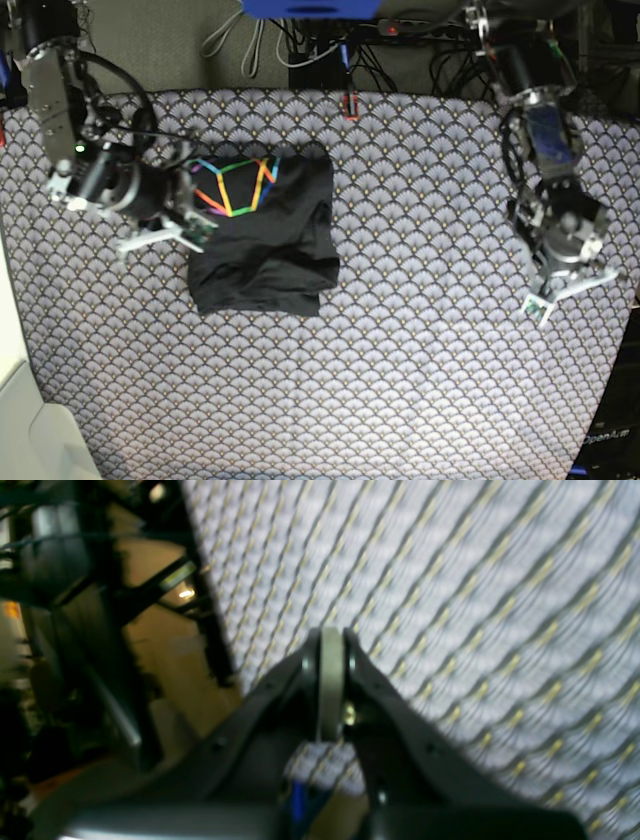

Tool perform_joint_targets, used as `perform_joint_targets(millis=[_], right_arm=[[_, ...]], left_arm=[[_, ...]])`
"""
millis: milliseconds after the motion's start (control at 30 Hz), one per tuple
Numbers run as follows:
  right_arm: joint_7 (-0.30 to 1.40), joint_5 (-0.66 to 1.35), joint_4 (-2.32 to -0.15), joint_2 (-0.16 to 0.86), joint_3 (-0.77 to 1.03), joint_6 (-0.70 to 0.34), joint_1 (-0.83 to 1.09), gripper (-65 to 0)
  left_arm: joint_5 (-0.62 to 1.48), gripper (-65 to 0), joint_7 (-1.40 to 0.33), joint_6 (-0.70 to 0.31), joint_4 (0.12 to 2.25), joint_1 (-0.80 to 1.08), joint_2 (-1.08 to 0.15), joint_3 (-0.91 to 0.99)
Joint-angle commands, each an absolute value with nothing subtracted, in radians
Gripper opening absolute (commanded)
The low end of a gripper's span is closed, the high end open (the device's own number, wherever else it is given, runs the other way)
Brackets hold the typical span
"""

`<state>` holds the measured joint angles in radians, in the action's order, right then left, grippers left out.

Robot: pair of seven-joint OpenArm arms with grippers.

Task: Fold the T-shirt properly
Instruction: 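Press and tuck the bundle's loose edge with the right gripper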

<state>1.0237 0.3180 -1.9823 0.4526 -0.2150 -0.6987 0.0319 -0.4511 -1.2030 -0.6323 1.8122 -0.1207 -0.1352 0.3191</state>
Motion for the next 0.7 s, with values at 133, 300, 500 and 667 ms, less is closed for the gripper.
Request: perform_joint_targets(millis=[133,300,500,667], right_arm=[[1.01,0.311,-1.971,0.394,-0.3,-0.698,-0.074,-65.0],[1.003,0.311,-1.89,0.361,-0.343,-0.698,-0.139,-65.0],[0.989,0.311,-1.715,0.335,-0.351,-0.698,-0.234,-65.0],[0.892,0.311,-1.563,0.326,-0.387,-0.698,-0.272,-65.0]], left_arm=[[-0.461,-64.6,-1.208,-0.63,1.897,-0.01,-0.222,0.32],[-0.461,-64.6,-1.208,-0.63,1.948,0.124,-0.294,0.32],[-0.461,-64.6,-1.204,-0.631,1.985,0.245,-0.321,0.341],[-0.458,-64.6,-1.198,-0.631,1.989,0.262,-0.314,0.418]])
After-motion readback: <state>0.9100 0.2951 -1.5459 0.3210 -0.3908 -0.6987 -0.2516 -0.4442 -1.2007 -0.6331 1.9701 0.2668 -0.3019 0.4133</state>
